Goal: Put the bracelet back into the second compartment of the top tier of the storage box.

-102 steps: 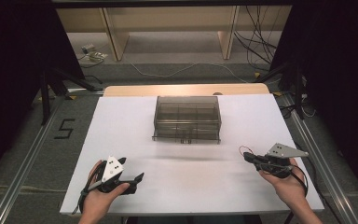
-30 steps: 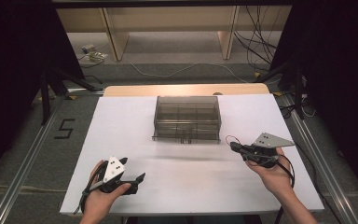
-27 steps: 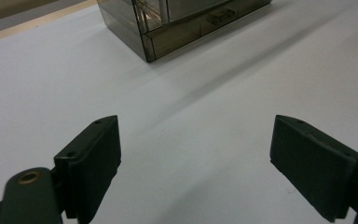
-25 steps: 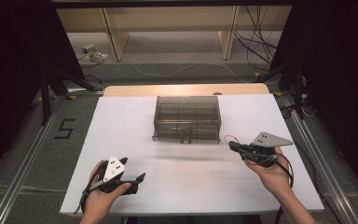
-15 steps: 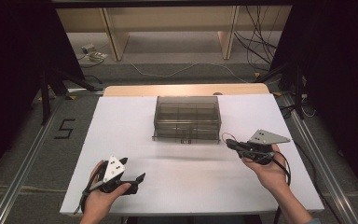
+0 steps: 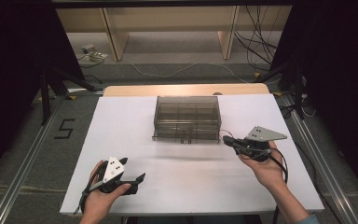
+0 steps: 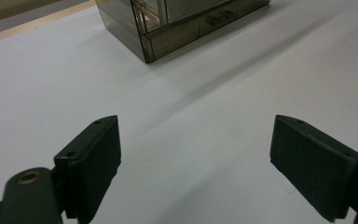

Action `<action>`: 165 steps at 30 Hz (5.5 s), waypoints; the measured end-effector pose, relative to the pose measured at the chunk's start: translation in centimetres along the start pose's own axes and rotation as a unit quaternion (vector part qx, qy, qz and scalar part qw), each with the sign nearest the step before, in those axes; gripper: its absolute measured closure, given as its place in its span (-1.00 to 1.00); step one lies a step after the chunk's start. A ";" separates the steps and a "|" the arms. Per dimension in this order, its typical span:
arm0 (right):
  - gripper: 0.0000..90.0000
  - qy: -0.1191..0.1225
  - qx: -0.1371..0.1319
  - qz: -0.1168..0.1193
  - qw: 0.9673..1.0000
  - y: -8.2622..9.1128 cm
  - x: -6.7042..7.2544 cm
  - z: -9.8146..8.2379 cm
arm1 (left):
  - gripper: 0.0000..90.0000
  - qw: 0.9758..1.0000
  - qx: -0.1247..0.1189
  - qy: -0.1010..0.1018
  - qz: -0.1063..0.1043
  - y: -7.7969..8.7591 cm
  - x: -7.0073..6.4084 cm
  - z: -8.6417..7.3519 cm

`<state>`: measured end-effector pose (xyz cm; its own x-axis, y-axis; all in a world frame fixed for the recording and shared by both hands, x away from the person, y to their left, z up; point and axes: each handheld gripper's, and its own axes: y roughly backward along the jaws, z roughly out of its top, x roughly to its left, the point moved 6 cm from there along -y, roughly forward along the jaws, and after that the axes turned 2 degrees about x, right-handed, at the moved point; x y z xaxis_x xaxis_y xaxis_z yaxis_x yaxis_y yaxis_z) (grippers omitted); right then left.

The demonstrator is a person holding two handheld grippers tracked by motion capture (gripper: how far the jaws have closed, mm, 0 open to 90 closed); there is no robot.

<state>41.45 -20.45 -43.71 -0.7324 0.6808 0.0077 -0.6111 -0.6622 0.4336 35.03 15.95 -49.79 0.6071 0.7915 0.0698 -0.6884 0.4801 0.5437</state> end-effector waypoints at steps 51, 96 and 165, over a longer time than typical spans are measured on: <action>1.00 0.013 -0.022 0.017 1.000 -2.0 1.6 3.4 | -0.64 1.000 -0.008 0.012 0.000 0.1 0.0 0.2; 1.00 0.022 -0.022 0.039 0.999 -4.7 3.3 5.0 | -0.63 1.000 -0.010 0.012 0.003 0.1 0.0 0.3; 1.00 0.031 0.038 0.068 0.997 -11.1 4.8 5.1 | -0.63 1.000 -0.010 0.009 -0.006 -0.2 -0.4 0.4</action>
<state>46.28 -8.25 -43.93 -0.8248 0.5652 0.0167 -0.4827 -0.7192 0.4998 35.10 15.39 -49.59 0.6082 0.7923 0.0485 -0.6889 0.4965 0.5281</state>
